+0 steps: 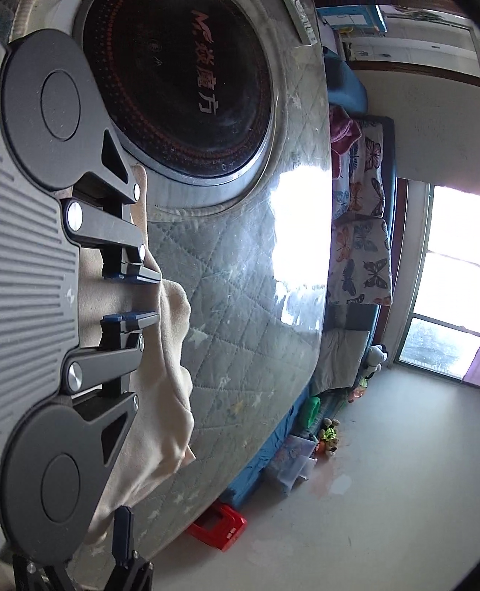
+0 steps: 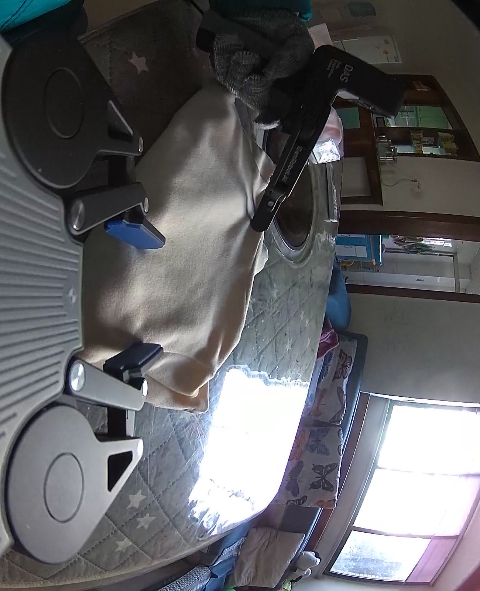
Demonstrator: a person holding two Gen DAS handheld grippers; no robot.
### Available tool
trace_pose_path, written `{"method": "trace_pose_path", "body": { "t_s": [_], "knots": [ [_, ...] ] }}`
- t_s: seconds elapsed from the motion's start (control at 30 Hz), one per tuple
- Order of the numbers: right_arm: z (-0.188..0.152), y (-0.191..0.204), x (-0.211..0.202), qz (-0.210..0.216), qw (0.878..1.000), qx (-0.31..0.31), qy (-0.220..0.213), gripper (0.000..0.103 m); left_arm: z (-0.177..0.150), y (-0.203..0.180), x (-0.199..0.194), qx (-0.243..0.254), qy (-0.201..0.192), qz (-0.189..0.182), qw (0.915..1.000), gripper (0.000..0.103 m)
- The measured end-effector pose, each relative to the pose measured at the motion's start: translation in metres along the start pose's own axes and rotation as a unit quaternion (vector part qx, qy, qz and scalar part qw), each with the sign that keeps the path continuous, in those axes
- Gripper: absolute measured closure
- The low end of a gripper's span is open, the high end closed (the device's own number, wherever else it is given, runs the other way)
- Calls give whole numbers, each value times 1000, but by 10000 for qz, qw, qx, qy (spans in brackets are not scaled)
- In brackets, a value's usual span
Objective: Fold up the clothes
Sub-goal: 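Move both open tools to the edge of the folded cream sweatshirt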
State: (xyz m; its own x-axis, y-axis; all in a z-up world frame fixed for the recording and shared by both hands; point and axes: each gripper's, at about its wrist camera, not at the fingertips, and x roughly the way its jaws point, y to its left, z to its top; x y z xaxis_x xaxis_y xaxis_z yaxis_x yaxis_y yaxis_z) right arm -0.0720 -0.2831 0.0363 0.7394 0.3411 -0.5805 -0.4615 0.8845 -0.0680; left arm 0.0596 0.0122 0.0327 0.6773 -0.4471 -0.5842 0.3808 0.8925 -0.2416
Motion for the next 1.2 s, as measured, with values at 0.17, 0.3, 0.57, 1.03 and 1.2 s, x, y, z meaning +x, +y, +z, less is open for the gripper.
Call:
{"method": "trace_pose_path", "body": {
  "t_s": [0.17,0.3,0.57,1.03,1.2],
  "knots": [
    [2,1,-4,-32,9999,30,-92,39,-12,5,-31,83,-165,33,9998,85],
    [1,4,-2,15,9999,0,-115,38,-26,18,-37,-33,-78,335,9994,85],
    [5,7,-5,-30,9998,-12,-172,36,-25,30,-49,-264,-296,364,9986,84],
    [11,19,-4,11,9996,-124,-255,32,-28,43,-65,-529,-318,370,9974,84],
    [12,26,4,130,9995,-205,-213,32,-35,37,-57,-412,-92,551,9976,83]
  ]
}}
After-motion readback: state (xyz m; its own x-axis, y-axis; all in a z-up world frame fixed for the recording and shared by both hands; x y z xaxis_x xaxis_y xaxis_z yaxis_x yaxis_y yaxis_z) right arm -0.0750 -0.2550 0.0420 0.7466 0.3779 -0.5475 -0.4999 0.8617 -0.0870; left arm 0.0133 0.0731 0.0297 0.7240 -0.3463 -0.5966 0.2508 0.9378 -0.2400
